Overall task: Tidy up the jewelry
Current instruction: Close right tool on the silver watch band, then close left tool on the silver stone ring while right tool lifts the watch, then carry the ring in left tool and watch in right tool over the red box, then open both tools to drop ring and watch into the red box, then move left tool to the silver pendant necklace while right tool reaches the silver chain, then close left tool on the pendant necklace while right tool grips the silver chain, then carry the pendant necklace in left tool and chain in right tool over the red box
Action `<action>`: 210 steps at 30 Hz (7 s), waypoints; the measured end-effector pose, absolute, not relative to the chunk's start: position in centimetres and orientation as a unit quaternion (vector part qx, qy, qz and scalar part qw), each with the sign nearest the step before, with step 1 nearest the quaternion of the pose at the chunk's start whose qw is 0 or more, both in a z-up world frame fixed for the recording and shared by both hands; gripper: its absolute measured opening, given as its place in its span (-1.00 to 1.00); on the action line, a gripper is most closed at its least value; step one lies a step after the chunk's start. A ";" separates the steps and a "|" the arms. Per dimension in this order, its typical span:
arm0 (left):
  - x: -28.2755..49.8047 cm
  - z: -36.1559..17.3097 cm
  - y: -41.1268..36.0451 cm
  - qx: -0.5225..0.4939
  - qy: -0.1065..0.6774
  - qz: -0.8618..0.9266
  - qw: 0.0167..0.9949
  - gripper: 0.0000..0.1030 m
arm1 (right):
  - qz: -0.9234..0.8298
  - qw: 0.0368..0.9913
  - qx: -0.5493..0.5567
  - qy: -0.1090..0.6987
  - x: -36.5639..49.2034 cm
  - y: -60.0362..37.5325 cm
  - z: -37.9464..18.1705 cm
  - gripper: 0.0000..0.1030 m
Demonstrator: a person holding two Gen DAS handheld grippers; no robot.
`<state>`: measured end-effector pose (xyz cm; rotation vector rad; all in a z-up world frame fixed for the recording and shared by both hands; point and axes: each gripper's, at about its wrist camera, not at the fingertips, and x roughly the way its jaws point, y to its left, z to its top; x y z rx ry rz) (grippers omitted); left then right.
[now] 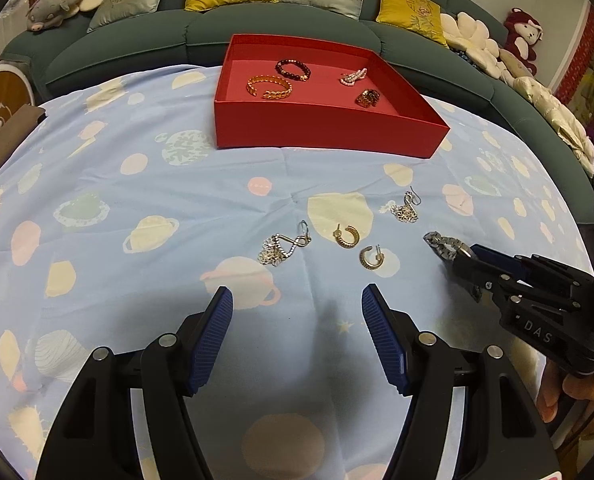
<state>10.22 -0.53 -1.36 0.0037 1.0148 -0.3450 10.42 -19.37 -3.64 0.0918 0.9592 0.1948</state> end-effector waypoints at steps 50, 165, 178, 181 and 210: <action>7.3 -1.5 -16.2 0.093 0.438 -0.155 0.880 -0.66 | 0.005 0.923 0.122 0.365 1.5 -31.0 4.7 -0.53; 13.7 -4.0 -1.3 0.068 0.459 -0.135 0.875 -0.46 | 0.057 0.895 0.094 0.432 12.0 -17.7 -1.7 -0.23; 14.1 -3.6 -0.1 0.041 0.465 -0.146 0.873 -0.77 | 0.048 0.895 0.073 0.437 15.0 -16.7 -3.8 -0.23; 14.2 -3.5 0.5 0.036 0.466 -0.142 0.873 -0.77 | 0.045 0.895 0.064 0.440 15.5 -16.6 -4.2 -0.25; 14.6 -2.4 2.7 0.006 0.469 -0.131 0.873 -0.77 | 0.031 0.899 0.057 0.434 15.4 -16.5 -4.0 -0.42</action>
